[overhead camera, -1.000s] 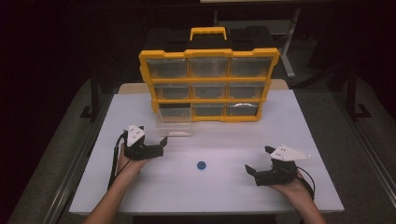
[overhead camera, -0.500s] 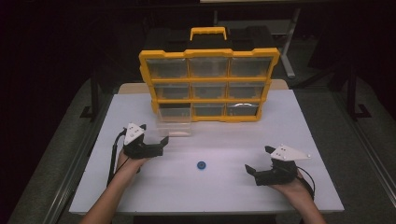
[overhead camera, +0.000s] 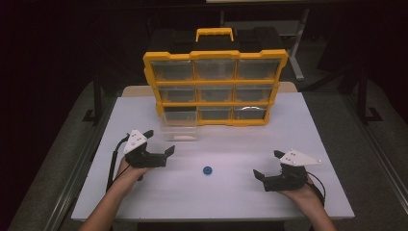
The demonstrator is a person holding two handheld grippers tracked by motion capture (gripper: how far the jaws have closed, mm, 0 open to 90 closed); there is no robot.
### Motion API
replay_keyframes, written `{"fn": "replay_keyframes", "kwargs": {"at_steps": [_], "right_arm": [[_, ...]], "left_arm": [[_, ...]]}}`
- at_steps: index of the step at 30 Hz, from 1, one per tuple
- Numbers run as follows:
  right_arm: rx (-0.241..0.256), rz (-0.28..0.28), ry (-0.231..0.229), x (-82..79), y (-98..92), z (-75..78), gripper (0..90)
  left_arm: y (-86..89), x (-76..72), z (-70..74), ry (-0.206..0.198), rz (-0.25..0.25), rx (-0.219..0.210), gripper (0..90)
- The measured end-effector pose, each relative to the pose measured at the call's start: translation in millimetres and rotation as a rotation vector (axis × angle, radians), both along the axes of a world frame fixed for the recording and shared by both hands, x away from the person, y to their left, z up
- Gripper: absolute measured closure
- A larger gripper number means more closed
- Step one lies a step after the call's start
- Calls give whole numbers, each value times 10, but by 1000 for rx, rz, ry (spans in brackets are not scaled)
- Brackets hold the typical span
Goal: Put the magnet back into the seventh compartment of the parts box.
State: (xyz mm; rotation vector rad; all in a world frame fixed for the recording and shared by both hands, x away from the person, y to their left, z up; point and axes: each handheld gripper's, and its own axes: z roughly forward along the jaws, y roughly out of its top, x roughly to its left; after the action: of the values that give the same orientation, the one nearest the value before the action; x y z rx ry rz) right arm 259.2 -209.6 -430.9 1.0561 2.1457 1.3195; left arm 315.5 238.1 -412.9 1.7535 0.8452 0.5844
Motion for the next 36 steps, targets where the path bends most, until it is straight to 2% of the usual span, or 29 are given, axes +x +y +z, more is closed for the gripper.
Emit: {"fn": "replay_keyframes", "kwargs": {"at_steps": [3,7,11,18,24,27,28,33,34,36], "right_arm": [[-6,3,-7,5,0,-1,0],[-4,3,-8,3,-1,2,0],[0,1,-1,3,-1,0,0],[-1,1,-8,5,-5,1,0],[2,2,0,3,3,0,0],[3,1,1,4,6,0,0],[2,3,-3,5,7,-1,0],[4,2,-2,3,6,0,0],[7,2,3,2,6,0,0],[11,4,-1,7,6,1,0]], "left_arm": [[15,-46,-6,-6,-12,-15,0],[46,-93,2,-9,-30,5,0],[58,-149,-3,-16,-41,3,0],[133,-248,-23,-23,-45,8,0],[178,-346,-40,-19,-39,-13,0],[192,-396,-54,-18,-44,-5,0],[190,-414,-63,-16,-41,-19,0],[226,-488,-88,-21,-36,-20,0],[240,-494,-89,-23,-40,-8,0],[248,-521,-107,-23,-39,-18,0]]}}
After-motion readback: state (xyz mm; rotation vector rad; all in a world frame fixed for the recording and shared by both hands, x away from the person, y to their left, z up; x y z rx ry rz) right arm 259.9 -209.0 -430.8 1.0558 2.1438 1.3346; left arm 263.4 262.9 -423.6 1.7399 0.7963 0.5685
